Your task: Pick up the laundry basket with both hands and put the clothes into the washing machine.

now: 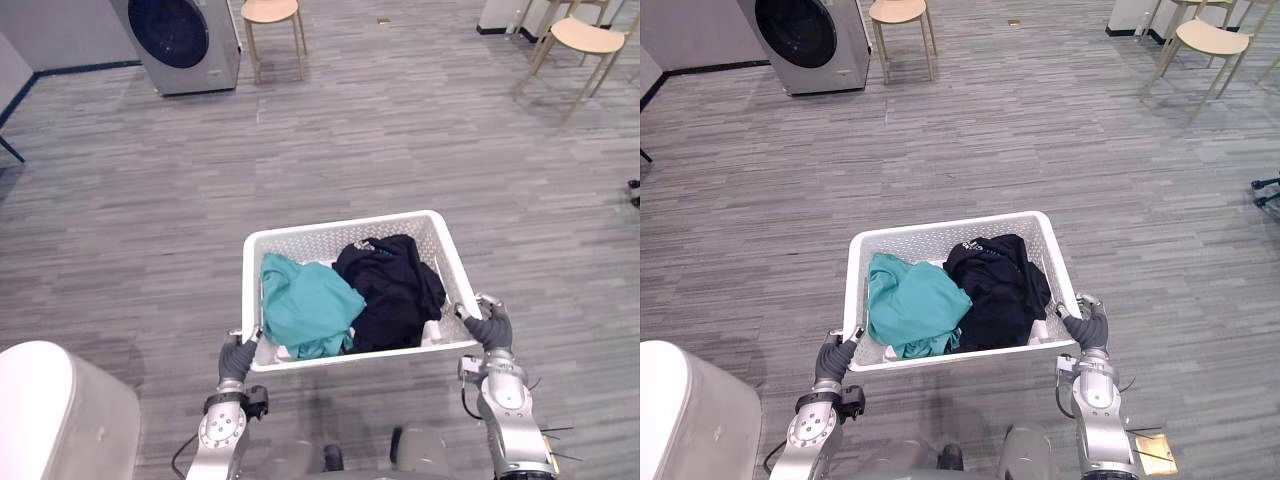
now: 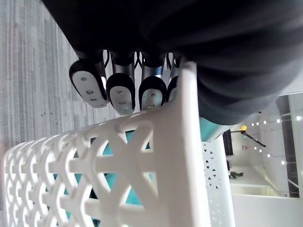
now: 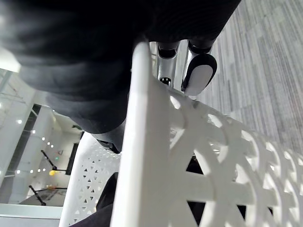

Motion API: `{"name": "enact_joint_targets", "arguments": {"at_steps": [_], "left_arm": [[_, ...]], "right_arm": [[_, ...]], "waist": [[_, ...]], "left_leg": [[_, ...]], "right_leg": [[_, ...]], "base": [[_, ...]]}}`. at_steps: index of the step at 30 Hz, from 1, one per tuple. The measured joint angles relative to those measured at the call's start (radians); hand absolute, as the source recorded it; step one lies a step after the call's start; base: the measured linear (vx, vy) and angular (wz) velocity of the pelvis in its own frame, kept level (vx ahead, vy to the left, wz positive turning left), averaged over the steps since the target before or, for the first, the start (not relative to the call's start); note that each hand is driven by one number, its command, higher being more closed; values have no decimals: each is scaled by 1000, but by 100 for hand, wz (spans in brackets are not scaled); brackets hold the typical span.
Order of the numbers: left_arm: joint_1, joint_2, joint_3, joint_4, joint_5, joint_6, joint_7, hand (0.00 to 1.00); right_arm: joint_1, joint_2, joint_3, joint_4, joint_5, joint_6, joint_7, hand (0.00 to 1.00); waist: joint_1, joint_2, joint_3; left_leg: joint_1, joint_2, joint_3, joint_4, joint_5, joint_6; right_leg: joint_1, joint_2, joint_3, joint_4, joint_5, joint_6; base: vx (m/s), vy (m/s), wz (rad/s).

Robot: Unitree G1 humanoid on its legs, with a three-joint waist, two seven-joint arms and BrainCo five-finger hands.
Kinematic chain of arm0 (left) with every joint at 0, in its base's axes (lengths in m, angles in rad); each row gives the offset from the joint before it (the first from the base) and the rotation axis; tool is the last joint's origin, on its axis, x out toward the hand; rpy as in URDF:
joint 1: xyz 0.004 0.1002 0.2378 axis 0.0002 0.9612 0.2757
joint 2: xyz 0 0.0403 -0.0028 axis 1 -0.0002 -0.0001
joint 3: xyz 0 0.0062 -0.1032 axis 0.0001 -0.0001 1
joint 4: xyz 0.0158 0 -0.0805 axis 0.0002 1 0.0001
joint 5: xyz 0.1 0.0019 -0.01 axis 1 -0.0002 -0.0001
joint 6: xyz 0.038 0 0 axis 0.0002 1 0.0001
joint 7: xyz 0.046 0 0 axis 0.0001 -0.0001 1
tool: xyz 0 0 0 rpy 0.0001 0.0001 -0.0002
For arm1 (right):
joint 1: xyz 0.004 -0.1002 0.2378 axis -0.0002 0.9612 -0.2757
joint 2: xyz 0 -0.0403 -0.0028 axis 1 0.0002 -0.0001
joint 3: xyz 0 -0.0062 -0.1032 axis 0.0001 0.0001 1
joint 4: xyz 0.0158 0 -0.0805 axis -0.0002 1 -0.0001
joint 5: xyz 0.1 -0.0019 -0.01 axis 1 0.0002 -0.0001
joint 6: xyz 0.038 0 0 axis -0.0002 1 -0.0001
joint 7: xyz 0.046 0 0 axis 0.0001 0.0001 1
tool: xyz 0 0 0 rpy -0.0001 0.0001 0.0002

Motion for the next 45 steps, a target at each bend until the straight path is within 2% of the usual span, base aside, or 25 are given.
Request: {"name": "enact_joint_targets", "arguments": {"at_steps": [1, 3, 4, 7, 9, 12, 16, 18, 19, 20, 21, 22, 24, 25, 27, 29, 32, 33, 36, 37, 38, 40, 42, 43, 45], "left_arm": [[-10, 11, -6, 12, 2, 0, 1, 100], [-10, 11, -11, 19, 7, 0, 0, 100], [-13, -18, -14, 41, 9, 2, 0, 100], [-19, -31, -18, 49, 9, 3, 0, 100], [12, -46, -6, 47, 8, 13, 0, 100], [43, -48, -8, 9, 6, 8, -1, 100], [55, -48, -5, -46, 5, -9, -1, 100], [60, -65, -3, -62, 7, -8, -1, 100], [60, -74, -4, -82, 9, -6, 0, 100], [58, -70, -3, -89, 9, -5, 2, 100], [52, -65, -1, -94, 9, -1, 3, 100], [43, -70, 3, -95, 9, 3, 4, 100], [48, -66, -5, -93, 9, 15, 3, 100], [47, -49, -10, -88, 9, 20, 3, 100], [48, -24, -8, -80, 9, 35, 4, 100], [65, -22, -9, -79, 9, 40, 5, 100], [36, 16, -14, -77, 9, 36, 5, 100], [12, 29, -19, -56, 9, 32, 4, 100], [-23, 42, -38, -3, 10, 31, 3, 100], [-22, 38, -47, 14, 11, 31, 1, 100], [-25, 5, -50, 44, 14, 32, 1, 100], [-34, -22, -46, 51, 31, 37, 1, 100], [8, -44, -46, 48, 37, 38, -2, 100], [45, -50, -54, 20, 37, 36, -3, 100], [59, -46, -53, -22, 37, 31, -3, 100]], "right_arm": [[8, 3, -1, 0, -1, 0, -2, 100], [20, 4, -3, 0, -1, 0, -3, 100], [32, -6, -12, -1, -2, 1, -4, 100], [37, -17, -18, -1, -1, 2, -3, 100], [54, -14, 3, -41, -2, 25, -4, 100], [64, -15, 4, -96, -1, 25, -11, 100], [38, -19, 6, -114, 1, 24, -26, 100], [1, -43, 10, -82, 0, 20, -31, 100], [-10, -55, 16, -59, 0, 18, -38, 100], [-19, -53, 19, -44, 0, 19, -42, 100], [-25, -46, 21, -36, 0, 19, -47, 100], [-38, -52, 21, -16, 1, 18, -46, 100], [-36, -47, 17, 5, 0, 18, -45, 100], [-33, -26, 9, 27, -2, 13, -42, 100], [-26, 6, 8, 53, -10, 13, -42, 100], [-19, 6, 15, 69, -12, 13, -39, 100], [-20, 5, 14, 60, -10, -3, -28, 100], [-20, 2, 9, 59, -10, -8, -26, 100], [9, 3, 1, 54, -11, -8, -27, 100], [23, -7, 2, 55, -11, -6, -27, 100], [28, -32, 0, 56, -12, 2, -27, 100], [27, -48, -6, 54, -12, 11, -27, 100], [82, -49, 3, -10, -11, 30, -26, 100], [135, -45, 2, -95, -10, 30, -31, 100], [147, -31, 2, -139, -10, 29, -47, 100]], "waist": [[-21, -21, -3], [-27, -33, -10], [-37, 14, -41], [-47, 68, -42], [-17, 78, -35], [25, 50, -12], [48, 32, -1], [55, 42, -4], [74, 44, -3], [85, 32, -8], [87, 17, -14], [78, -6, -13], [77, -26, -12], [70, -48, -9], [56, -66, -1], [32, -39, 2], [5, -15, -4], [-17, -10, -1], [-29, -35, -12], [-43, -30, -15], [-50, 35, -32], [-44, 61, -25], [-38, 55, -16], [-32, 84, -16], [-10, 59, 1]], "left_leg": [[93, -1, -3, -49, -27, -50], [163, 0, -8, -68, -51, -89], [180, 55, -10, -10, -57, -101], [83, 141, 6, 298, 8, -194], [-109, 234, 7, 779, 380, -216], [-332, 283, 72, 1080, 222, -124], [-531, 237, 165, 727, 115, -110], [-545, 156, 145, 176, 197, -219], [-552, 152, 161, 140, 324, -197], [-555, 132, 175, 174, 338, -149], [-560, 110, 178, 209, 301, -88], [-566, 85, 199, 297, 234, 48], [-536, 54, 223, 356, 157, 70], [-444, 8, 216, 329, 62, 73], [-305, -42, 199, 293, 5, 74], [-144, -57, 166, 179, -1, 74], [37, -48, 101, 14, -5, 57], [85, -31, 73, -7, -27, 10], [210, -40, 15, -42, -61, -51], [256, -30, -28, -35, -75, -73], [262, 17, -54, 16, -72, -76], [172, 53, -60, 261, 44, -150], [72, 66, -41, 563, 432, -202], [-81, 174, -13, 905, 404, -191], [-228, 243, 34, 1086, 284, -122]], "right_leg": [[-6, -2, -2, -242, 136, 10], [-20, -4, 2, -245, 179, -24], [-71, 7, 4, -67, 289, -68], [-65, 39, -46, 91, 203, -114], [75, 98, -39, 108, 78, -131], [299, 118, 5, 26, 7, -140], [499, 81, 54, -130, -45, -88], [606, 40, 76, -213, -85, -35], [663, 33, 93, -266, -97, -16], [684, 14, 100, -273, -98, -7], [701, -13, 100, -279, -98, -2], [697, -66, 103, -207, -76, 47], [630, -111, 140, 17, -37, 113], [499, -145, 201, 383, 85, 189], [360, -162, 230, 754, 69, 127], [260, -148, 152, 830, -9, 1], [64, -85, 3, 603, -92, -46], [16, -34, -20, 385, -76, -38], [-6, 43, 4, -175, 158, -26], [-10, 56, 40, -151, 291, -81], [-20, 81, 36, -63, 330, -120], [-29, 79, 16, 94, 202, -134], [86, 64, 13, 128, 80, -128], [216, 80, -19, 84, 22, -124], [331, 88, -21, 47, -42, -116]], "base": [[614, -141, 35], [748, -198, 26], [749, -201, 19], [717, -241, 10], [763, -245, -27], [771, -128, -34], [652, 73, -27], [712, 252, -33], [669, 285, -48], [705, 307, -33], [782, 318, -2], [931, 401, 15], [762, 368, 13], [717, 314, 23], [720, 231, 24], [585, 134, 18], [761, 116, 41], [839, 17, 71], [786, -85, 69], [885, -134, 62], [1064, -146, 46], [837, -129, 21], [895, -147, 28], [802, -80, 30], [731, -37, 16]]}}
